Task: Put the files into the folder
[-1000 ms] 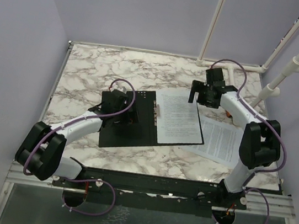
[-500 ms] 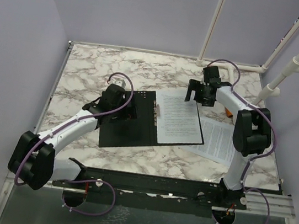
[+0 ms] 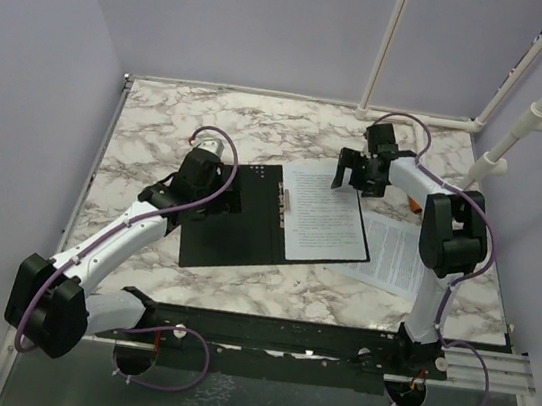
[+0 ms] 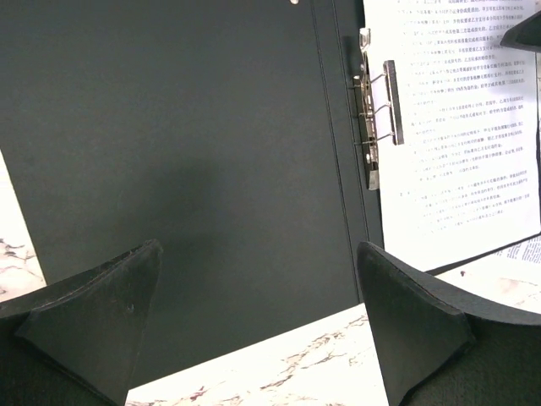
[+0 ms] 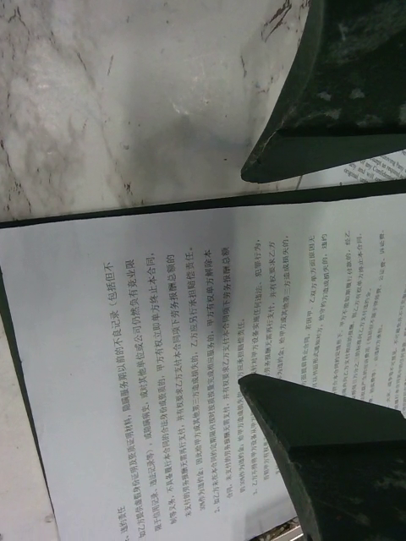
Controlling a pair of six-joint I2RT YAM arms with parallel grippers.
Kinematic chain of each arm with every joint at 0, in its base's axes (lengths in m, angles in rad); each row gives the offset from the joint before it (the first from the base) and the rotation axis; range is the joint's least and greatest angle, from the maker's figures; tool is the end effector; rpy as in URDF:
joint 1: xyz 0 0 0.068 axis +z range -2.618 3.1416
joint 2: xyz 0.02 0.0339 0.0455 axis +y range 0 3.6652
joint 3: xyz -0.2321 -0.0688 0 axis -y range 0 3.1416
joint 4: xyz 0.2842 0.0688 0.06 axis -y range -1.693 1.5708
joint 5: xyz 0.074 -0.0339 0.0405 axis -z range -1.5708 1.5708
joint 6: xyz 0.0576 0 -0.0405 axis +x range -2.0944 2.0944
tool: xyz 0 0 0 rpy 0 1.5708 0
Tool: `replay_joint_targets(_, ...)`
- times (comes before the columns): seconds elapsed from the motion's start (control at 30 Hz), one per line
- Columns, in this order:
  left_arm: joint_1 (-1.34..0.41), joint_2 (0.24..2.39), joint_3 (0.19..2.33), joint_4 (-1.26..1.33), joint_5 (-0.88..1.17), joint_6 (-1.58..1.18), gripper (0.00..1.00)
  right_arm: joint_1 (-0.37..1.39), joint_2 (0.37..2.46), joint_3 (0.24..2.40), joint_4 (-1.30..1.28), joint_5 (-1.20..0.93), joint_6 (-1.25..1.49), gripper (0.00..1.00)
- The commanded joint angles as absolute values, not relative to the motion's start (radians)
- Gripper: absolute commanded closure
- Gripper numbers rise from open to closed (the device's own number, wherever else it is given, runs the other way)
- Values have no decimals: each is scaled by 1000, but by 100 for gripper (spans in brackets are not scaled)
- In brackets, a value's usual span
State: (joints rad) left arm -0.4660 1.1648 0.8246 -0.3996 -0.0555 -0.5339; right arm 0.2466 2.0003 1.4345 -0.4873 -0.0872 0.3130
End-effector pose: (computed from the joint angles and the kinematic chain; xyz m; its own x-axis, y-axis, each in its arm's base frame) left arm 0.2814 -0.1380 0.1998 -0.7281 -0.2026 -0.6548 0.0482 0.9378 -0.3437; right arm 0.4388 0.1156 0.1086 -0.8895 0.0924 -0.4475 -0.0117 0.9744 0.2244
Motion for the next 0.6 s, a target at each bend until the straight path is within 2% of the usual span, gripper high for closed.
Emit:
replay_joint_targets(0.0, -462, 1135, 836, -429, -101, -497, 1, 239, 2020, 1416, -456, -147, 311, 0)
replay_joint_targets(0.57, -462, 1109, 828, -436, -115, -493, 1, 239, 2006, 1340, -404, -236, 336, 0)
